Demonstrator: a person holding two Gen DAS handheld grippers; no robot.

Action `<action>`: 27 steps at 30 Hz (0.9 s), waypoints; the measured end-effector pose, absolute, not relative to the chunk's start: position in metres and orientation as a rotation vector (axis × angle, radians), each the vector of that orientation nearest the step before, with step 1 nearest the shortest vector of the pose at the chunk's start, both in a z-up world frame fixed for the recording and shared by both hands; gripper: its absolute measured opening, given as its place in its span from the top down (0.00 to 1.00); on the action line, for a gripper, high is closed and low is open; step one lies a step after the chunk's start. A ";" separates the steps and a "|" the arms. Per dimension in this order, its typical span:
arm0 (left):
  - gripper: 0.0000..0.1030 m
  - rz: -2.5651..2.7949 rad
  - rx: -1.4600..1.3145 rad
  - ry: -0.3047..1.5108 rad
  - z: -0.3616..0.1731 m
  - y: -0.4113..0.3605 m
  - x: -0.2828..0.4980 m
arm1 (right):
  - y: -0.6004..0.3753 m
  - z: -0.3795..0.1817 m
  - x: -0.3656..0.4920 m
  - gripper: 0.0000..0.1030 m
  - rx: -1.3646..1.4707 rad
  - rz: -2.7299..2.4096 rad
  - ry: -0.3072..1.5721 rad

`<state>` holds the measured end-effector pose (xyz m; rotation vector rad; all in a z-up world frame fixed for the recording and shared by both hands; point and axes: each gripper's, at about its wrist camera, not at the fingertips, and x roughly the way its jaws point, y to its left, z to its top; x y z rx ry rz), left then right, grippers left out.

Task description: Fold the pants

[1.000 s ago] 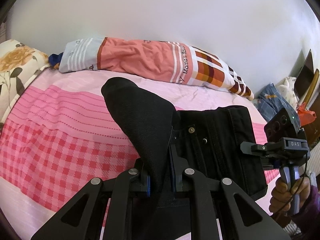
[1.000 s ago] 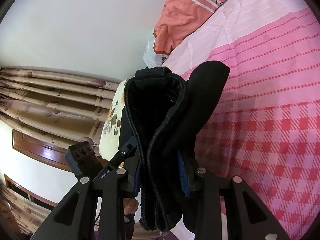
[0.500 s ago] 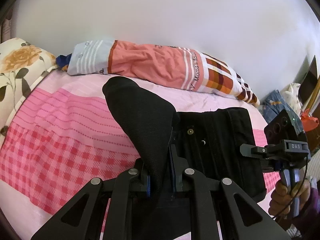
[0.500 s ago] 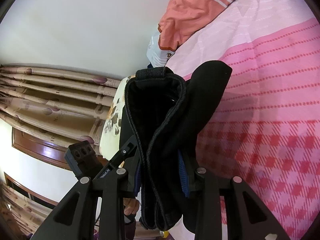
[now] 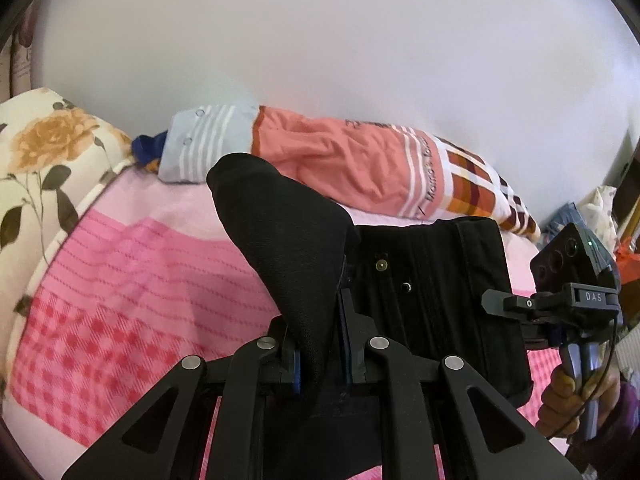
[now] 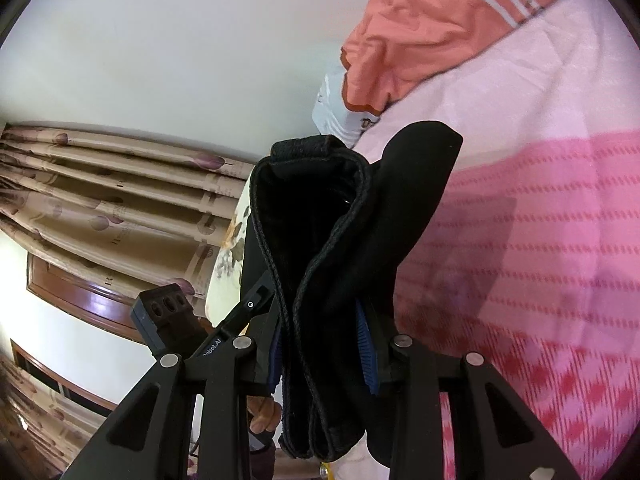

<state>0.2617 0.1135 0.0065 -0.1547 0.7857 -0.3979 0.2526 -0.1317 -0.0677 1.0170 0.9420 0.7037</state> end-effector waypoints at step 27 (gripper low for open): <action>0.86 -0.346 -0.151 0.763 -0.006 0.126 0.365 | -0.129 -0.089 0.356 0.70 1.071 0.730 0.914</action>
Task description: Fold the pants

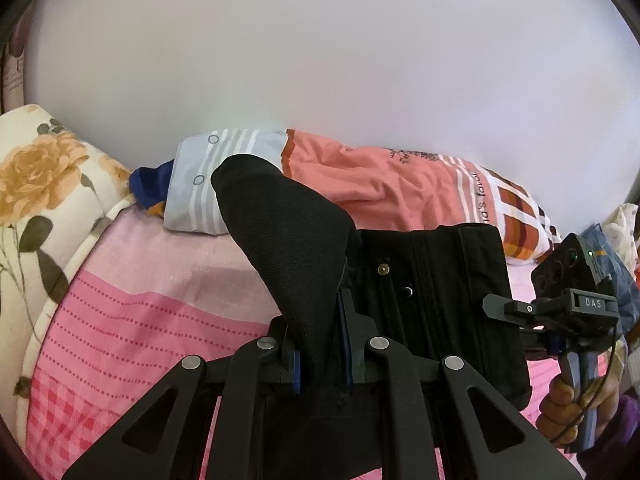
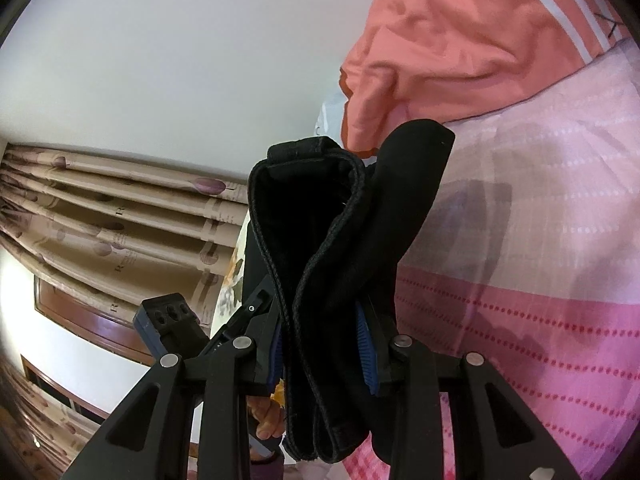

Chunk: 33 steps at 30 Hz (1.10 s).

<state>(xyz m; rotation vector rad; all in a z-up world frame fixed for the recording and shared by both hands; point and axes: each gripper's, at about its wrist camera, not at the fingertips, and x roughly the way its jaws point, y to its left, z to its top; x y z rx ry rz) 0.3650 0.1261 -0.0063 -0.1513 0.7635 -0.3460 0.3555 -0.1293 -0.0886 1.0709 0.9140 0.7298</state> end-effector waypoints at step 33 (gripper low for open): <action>0.50 -0.153 -0.145 0.828 -0.074 0.171 0.386 | -0.143 -0.137 0.364 0.70 0.919 0.561 0.983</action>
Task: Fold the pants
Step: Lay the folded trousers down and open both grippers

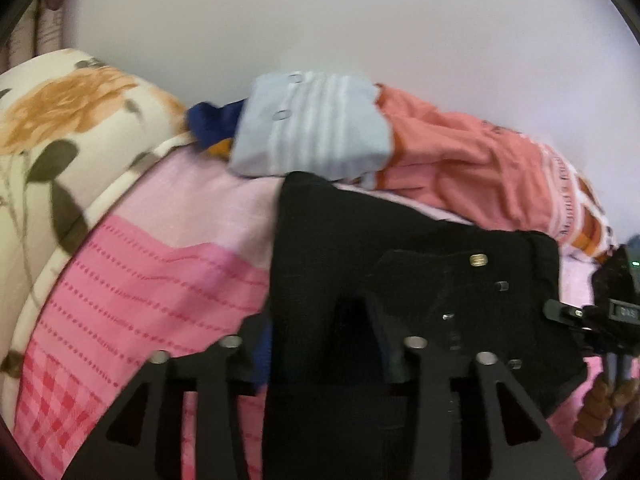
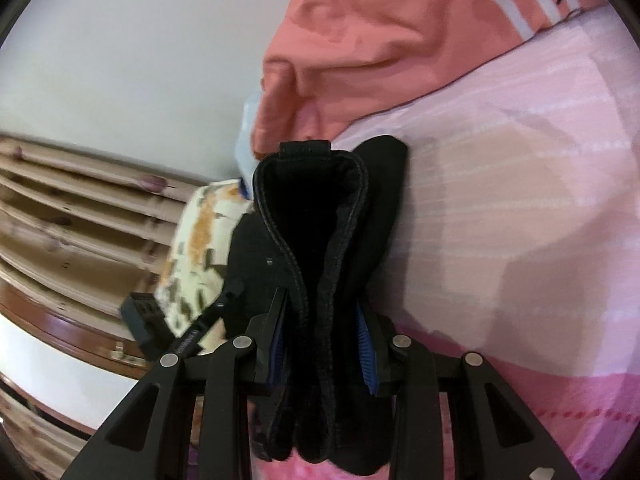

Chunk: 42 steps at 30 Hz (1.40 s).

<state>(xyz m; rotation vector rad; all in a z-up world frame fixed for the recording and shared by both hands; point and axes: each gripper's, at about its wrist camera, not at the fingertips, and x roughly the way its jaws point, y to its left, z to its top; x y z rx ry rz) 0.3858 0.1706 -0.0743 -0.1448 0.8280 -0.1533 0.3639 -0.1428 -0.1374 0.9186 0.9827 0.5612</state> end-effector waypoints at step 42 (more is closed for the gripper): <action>0.17 0.059 -0.053 0.678 -0.076 0.172 0.328 | -0.015 -0.086 0.289 0.00 0.298 0.006 0.641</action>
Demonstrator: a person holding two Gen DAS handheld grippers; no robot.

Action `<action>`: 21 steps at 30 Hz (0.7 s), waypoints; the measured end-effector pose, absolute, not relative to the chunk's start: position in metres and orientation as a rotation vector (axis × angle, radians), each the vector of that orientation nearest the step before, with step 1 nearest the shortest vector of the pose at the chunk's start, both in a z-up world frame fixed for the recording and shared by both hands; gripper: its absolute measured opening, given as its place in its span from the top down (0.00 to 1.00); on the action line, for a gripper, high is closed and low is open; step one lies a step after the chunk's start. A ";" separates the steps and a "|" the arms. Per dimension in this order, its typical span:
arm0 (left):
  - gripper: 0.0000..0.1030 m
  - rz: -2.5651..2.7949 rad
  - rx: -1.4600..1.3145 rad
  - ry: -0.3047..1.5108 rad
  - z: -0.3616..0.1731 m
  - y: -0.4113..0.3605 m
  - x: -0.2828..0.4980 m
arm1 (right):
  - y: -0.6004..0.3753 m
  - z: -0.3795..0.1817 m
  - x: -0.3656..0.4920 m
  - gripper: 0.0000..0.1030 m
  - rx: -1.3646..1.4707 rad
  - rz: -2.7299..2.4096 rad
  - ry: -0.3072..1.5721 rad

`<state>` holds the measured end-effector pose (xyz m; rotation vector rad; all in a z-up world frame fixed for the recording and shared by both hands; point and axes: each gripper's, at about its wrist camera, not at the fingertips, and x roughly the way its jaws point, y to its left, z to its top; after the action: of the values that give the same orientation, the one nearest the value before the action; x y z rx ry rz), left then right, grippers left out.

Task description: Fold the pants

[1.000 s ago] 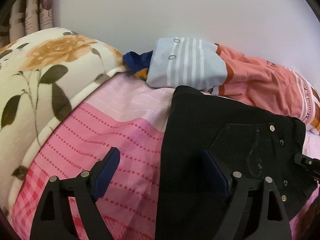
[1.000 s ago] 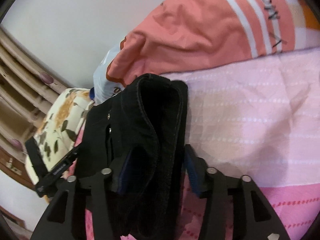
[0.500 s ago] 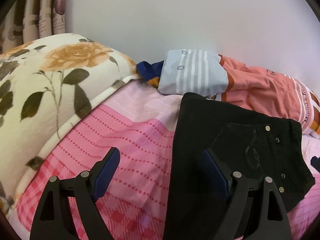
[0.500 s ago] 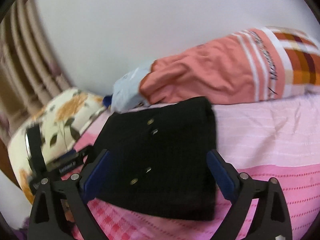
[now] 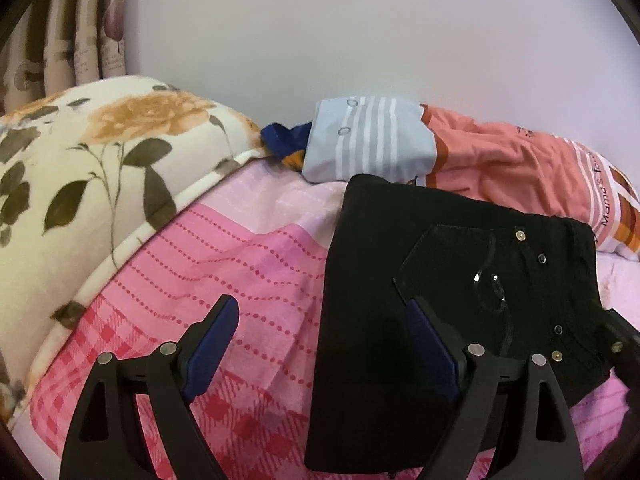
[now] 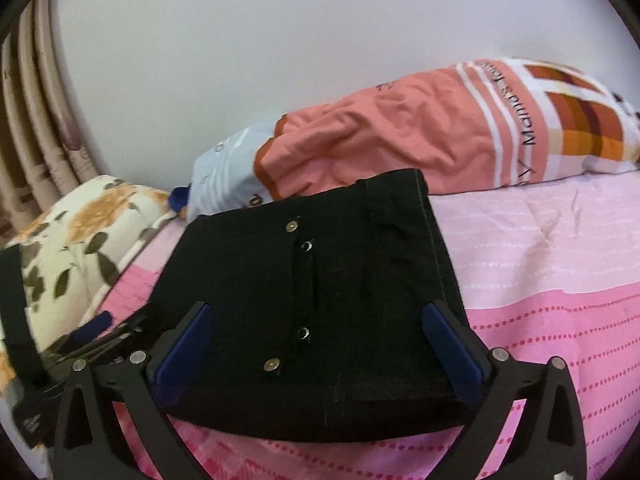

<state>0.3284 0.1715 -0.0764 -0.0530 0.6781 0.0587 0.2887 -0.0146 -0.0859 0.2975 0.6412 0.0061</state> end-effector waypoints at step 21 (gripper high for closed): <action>0.06 0.092 -0.009 0.629 -0.051 0.165 0.314 | -0.027 -0.091 0.288 0.00 0.375 0.047 0.620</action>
<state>0.3138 0.1653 -0.0511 -0.0091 0.6285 0.0918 0.2879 -0.0271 -0.0914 0.3750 0.6201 0.0468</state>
